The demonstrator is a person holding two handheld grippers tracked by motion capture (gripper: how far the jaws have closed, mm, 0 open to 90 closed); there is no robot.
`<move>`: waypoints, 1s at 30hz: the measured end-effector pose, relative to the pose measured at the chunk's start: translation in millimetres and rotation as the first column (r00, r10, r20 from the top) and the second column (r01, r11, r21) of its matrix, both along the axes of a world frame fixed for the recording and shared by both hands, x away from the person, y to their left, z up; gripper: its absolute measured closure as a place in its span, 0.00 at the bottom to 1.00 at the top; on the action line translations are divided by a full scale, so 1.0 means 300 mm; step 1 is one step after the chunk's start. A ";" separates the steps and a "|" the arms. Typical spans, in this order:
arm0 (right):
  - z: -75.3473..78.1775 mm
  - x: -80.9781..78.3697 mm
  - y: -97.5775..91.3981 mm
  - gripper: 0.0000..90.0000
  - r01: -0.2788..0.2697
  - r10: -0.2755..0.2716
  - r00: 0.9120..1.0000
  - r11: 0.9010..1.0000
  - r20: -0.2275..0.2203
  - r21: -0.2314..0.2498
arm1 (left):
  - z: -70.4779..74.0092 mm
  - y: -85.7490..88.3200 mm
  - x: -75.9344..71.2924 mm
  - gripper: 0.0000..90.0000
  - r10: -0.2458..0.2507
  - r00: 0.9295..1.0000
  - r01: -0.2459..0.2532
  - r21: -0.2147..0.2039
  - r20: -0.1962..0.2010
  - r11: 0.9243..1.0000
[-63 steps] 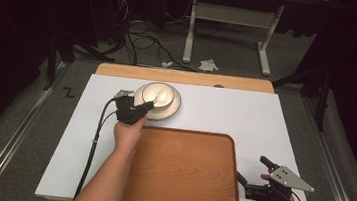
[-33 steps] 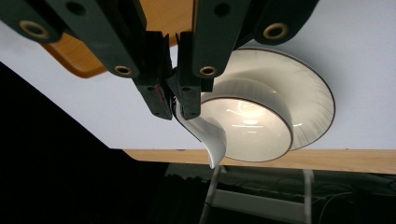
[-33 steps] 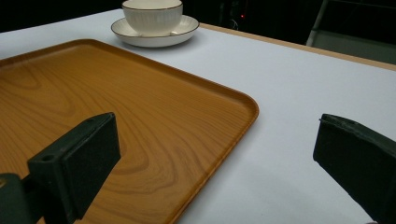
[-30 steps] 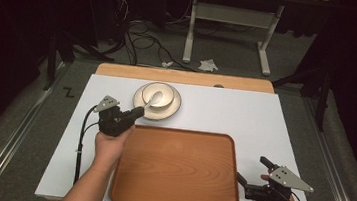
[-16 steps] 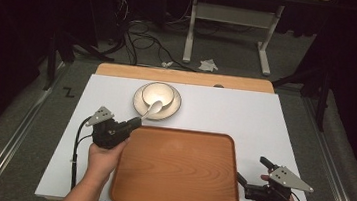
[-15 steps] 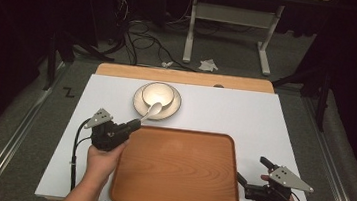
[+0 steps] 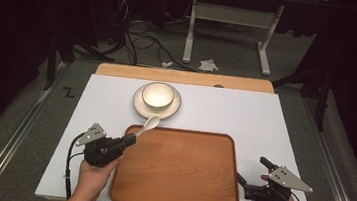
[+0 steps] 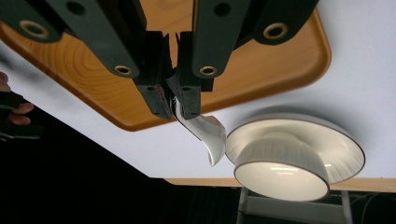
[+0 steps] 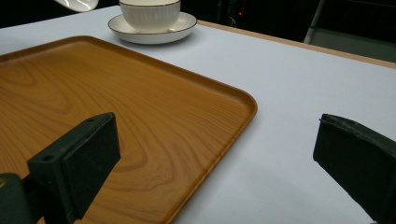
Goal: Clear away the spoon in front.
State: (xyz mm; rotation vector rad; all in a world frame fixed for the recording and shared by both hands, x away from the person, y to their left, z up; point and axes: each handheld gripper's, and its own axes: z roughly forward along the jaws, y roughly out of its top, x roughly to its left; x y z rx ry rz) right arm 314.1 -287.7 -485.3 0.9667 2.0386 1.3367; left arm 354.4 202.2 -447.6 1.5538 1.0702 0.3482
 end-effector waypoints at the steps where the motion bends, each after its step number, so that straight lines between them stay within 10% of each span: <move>1: 0.000 0.000 0.000 0.01 0.000 0.000 1.000 1.000 0.000 0.000 | -0.004 0.000 -0.011 0.95 -0.002 1.000 0.002 -0.002 0.001 1.000; 30: 0.008 -0.010 0.003 0.01 0.016 -0.017 0.999 1.000 0.033 0.012 | -0.116 0.015 -0.193 0.95 -0.091 0.995 0.090 0.040 0.028 0.995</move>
